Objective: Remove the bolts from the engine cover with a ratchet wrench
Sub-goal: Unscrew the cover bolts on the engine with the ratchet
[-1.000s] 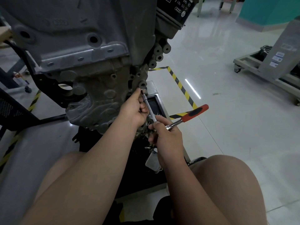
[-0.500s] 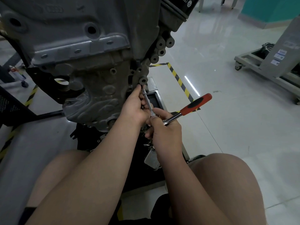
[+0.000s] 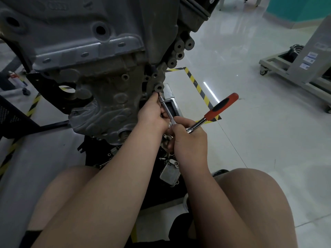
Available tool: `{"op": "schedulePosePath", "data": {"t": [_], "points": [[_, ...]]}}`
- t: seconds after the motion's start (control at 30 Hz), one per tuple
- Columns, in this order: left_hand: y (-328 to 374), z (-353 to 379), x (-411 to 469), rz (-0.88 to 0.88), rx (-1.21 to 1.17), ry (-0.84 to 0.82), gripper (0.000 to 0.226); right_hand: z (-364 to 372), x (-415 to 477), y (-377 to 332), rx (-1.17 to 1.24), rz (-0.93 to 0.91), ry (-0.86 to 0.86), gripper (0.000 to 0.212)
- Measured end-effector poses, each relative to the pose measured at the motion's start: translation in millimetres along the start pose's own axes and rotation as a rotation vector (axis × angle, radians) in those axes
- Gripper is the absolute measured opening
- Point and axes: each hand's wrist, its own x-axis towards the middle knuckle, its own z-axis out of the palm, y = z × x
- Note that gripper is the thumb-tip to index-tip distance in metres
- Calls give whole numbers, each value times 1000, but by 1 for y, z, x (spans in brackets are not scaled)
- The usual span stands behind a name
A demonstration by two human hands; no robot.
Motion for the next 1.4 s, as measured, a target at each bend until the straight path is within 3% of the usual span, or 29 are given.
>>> {"op": "schedulePosePath", "data": {"t": [0.33,0.5,0.63,0.83,0.97,1.1,1.2,1.3,1.4], "points": [[4,-5,-1,9,158,44,42,8,2,3,51,5,-16,19],[12,-14,-3,14,221,-74,32,17,2,10,27,-39,15,14],[18,-30,-5,40,418,-166,18,23,0,12,78,-25,42,16],[21,-50,-16,110,634,-287,22,31,-3,11,189,-7,56,20],[20,-42,-24,62,592,-324,31,34,-3,6,431,117,38,18],[13,-48,-30,75,805,-382,36,33,0,2,694,298,-33,22],[9,-53,-31,140,824,-448,31,27,3,0,900,479,-103,22],[7,-56,-31,193,811,-448,31,23,-1,2,902,604,-221,23],[5,-62,-29,222,775,-402,37,23,-9,6,796,628,-274,41]]}}
